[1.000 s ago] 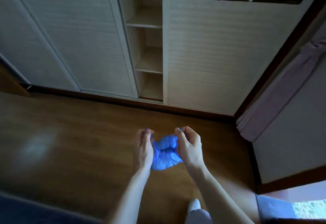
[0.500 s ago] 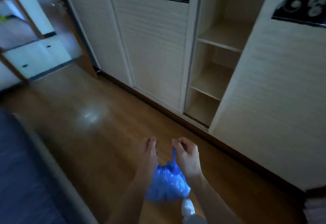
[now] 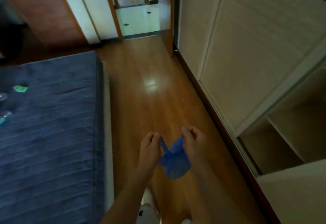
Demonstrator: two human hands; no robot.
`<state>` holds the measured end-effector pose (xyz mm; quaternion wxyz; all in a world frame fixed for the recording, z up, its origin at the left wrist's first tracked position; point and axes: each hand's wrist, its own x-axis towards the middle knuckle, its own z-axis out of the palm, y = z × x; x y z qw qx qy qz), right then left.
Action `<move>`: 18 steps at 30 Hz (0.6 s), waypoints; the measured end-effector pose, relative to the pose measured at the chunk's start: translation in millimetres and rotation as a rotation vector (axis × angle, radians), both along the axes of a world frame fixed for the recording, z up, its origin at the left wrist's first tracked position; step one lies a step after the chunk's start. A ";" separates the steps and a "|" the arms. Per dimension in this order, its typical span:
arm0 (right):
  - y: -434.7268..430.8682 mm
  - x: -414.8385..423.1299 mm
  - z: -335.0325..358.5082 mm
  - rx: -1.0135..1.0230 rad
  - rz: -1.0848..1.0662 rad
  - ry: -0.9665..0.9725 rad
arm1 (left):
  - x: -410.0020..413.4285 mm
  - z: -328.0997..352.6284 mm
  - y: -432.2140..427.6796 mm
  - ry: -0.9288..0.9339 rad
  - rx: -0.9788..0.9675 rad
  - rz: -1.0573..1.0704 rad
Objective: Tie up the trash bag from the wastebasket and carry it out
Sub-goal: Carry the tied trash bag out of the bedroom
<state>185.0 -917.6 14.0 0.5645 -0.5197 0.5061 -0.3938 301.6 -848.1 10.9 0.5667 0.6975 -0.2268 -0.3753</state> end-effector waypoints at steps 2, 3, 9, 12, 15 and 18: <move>-11.5 23.4 -4.1 0.026 0.036 0.017 | 19.2 -2.4 -1.1 -0.017 -0.004 0.027; -15.5 35.6 -6.0 0.028 0.053 0.015 | 28.7 -3.3 -1.1 -0.022 -0.007 0.040; -33.7 116.8 -19.3 0.063 0.232 0.017 | 102.0 -9.9 -18.0 0.030 -0.047 0.162; -52.3 169.8 -26.6 0.077 0.287 0.022 | 153.4 -13.1 -36.9 0.032 -0.033 0.194; -76.4 229.5 -22.2 0.053 0.301 0.031 | 213.0 -13.9 -58.2 0.039 -0.015 0.252; -99.1 285.8 -20.2 0.034 0.292 0.064 | 270.4 -13.3 -79.9 0.023 -0.007 0.271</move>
